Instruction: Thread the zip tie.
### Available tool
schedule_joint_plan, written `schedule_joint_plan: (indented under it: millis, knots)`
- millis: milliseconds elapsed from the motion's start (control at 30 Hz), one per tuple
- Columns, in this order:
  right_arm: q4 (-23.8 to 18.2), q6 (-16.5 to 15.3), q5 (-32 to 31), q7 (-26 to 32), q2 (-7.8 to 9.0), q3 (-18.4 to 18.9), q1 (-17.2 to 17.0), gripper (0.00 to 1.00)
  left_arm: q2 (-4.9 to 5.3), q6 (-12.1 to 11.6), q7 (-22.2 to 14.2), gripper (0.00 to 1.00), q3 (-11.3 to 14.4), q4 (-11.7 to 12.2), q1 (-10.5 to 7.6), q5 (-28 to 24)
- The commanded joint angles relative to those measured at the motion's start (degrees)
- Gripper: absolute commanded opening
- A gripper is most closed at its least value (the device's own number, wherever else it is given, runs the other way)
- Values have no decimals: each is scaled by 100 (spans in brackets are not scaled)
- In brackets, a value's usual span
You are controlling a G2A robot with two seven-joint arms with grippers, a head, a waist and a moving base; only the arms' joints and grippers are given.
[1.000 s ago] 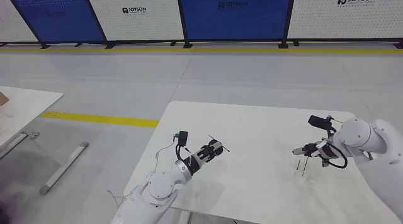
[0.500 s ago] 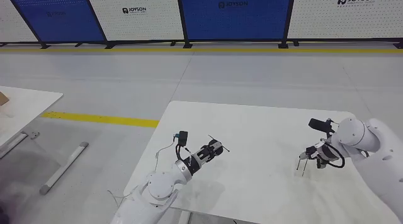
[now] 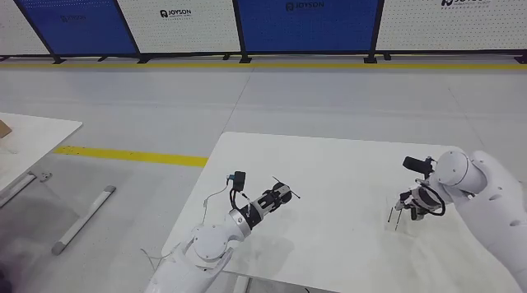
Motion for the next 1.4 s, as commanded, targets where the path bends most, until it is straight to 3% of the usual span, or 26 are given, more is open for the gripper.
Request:
schedule_joint_plan:
  millis: [0, 533, 1367]
  knots:
    - [107, 0, 10, 0, -45, -36, 50, 31, 0, 0, 0, 0, 0, 0, 0, 0]
    - [933, 0, 192, 0, -410, -544, 427, 27, 0, 0, 0, 0, 0, 0, 0, 0]
    - [1766, -24, 180, -18, -770, -682, 690, 17, 0, 0, 0, 0, 0, 0, 0, 0]
